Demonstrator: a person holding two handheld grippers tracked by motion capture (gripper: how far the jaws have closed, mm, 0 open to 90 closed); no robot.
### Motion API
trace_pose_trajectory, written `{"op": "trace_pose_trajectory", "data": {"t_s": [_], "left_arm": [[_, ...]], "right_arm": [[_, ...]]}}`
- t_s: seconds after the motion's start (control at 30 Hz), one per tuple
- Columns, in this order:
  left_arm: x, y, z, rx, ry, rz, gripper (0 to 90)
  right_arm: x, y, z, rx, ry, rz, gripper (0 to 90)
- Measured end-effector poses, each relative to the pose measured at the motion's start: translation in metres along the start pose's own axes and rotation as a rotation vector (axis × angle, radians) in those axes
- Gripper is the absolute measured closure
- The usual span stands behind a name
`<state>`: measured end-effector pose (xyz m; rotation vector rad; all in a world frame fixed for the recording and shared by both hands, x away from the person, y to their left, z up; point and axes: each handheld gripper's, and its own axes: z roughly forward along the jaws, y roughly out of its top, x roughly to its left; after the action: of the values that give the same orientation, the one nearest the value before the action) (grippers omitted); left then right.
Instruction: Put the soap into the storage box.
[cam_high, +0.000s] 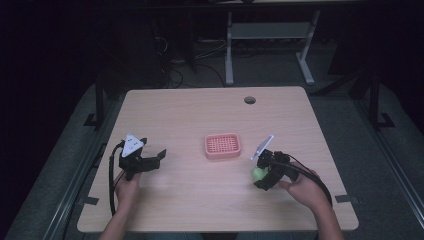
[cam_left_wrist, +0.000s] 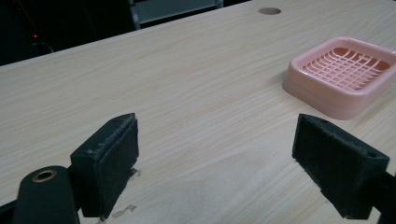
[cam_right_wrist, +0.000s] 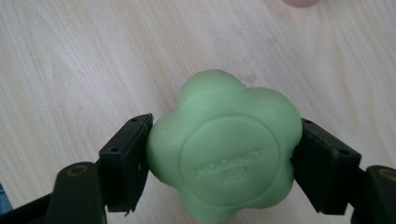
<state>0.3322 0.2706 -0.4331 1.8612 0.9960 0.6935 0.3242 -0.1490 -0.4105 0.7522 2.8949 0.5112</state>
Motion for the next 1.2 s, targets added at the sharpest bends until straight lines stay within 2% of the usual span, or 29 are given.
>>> {"op": "trace_pose_trajectory", "data": {"t_s": [0.3,0.43,0.9,1.2], "left_arm": [[0.001,0.0,0.0,0.002,0.002,0.0,14.3],[0.001,-0.001,0.001,-0.007,0.003,-0.013,14.3],[0.001,-0.001,0.0,-0.001,-0.003,-0.015,14.3],[0.001,-0.001,0.001,-0.001,-0.003,-0.018,14.3]], "right_arm": [[-0.005,0.015,-0.005,-0.011,-0.001,-0.01,26.0],[-0.008,0.022,-0.006,-0.007,0.001,-0.017,26.0],[-0.023,0.04,-0.009,-0.039,0.025,-0.004,26.0],[-0.026,0.052,-0.008,-0.036,0.029,-0.015,26.0]]}}
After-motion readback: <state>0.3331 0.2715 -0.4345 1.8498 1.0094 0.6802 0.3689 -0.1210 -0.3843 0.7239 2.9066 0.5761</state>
